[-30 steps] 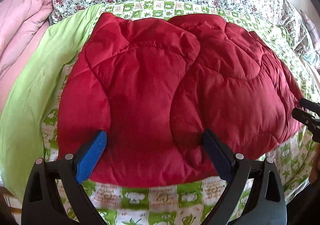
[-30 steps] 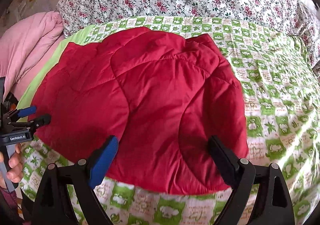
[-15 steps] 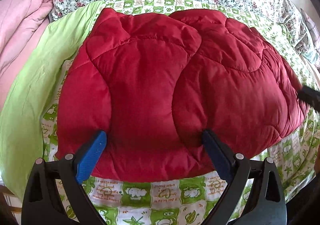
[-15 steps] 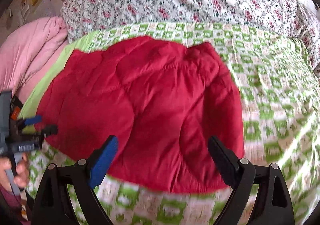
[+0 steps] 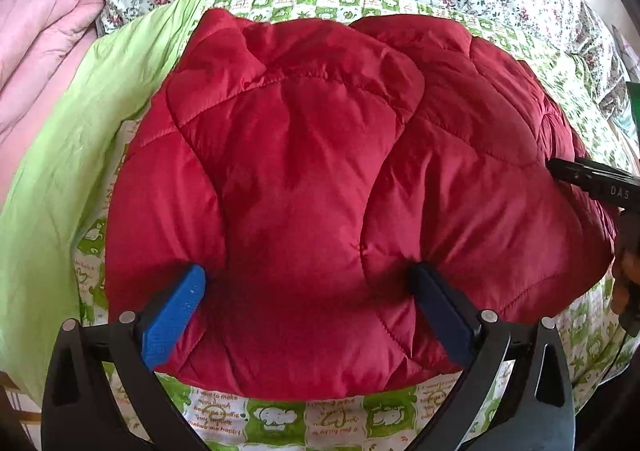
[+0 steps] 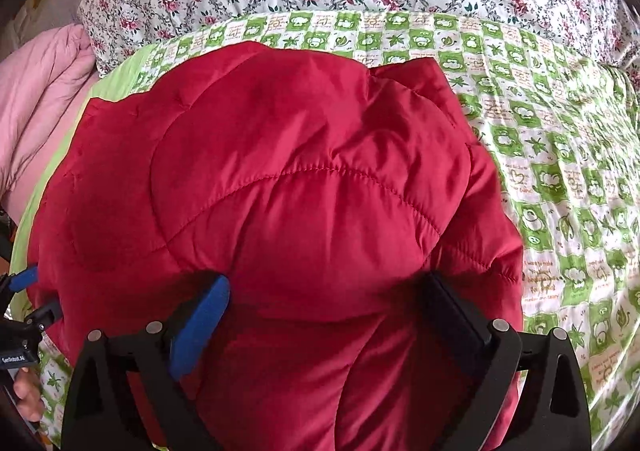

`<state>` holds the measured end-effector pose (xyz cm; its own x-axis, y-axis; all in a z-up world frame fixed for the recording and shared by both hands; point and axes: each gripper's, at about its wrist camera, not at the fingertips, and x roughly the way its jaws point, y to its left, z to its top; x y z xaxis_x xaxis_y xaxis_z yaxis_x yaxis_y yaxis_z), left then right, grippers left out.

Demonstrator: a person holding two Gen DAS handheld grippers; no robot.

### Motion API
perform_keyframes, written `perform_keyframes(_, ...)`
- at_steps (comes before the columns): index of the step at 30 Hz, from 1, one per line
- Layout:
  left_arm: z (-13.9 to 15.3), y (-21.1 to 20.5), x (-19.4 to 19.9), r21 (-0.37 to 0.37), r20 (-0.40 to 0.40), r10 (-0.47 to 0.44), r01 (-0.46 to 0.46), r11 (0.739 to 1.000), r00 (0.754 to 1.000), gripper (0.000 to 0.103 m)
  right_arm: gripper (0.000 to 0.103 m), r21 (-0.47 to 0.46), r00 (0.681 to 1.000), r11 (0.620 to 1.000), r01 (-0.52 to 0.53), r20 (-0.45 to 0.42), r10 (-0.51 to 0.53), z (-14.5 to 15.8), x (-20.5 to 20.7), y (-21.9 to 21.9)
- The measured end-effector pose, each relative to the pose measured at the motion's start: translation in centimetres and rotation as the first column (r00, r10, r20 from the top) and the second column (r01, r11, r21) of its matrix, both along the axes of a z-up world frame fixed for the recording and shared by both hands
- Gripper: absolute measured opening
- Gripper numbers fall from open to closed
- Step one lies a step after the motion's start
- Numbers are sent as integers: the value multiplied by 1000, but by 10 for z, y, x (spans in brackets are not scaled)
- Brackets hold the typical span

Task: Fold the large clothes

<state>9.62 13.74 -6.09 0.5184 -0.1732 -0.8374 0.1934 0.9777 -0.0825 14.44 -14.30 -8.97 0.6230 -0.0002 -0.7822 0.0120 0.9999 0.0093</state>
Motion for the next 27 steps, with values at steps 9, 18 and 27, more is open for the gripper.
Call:
perform_keyframes(9,18,5,-19,-37,23,-11,12,999,1000,103,93,24,999,1000,-11,36,11,16,-43,2)
perform_keyframes(18,34,-2,-44,-12,78,-36,38,999,996,103,93,40,997,998,-49,54,47,23,-99,7)
perform_keyframes(27,46,0,-74,35,125,-43,39,999,991,103,95,43,994,995,-88,70,85,29,-148,16)
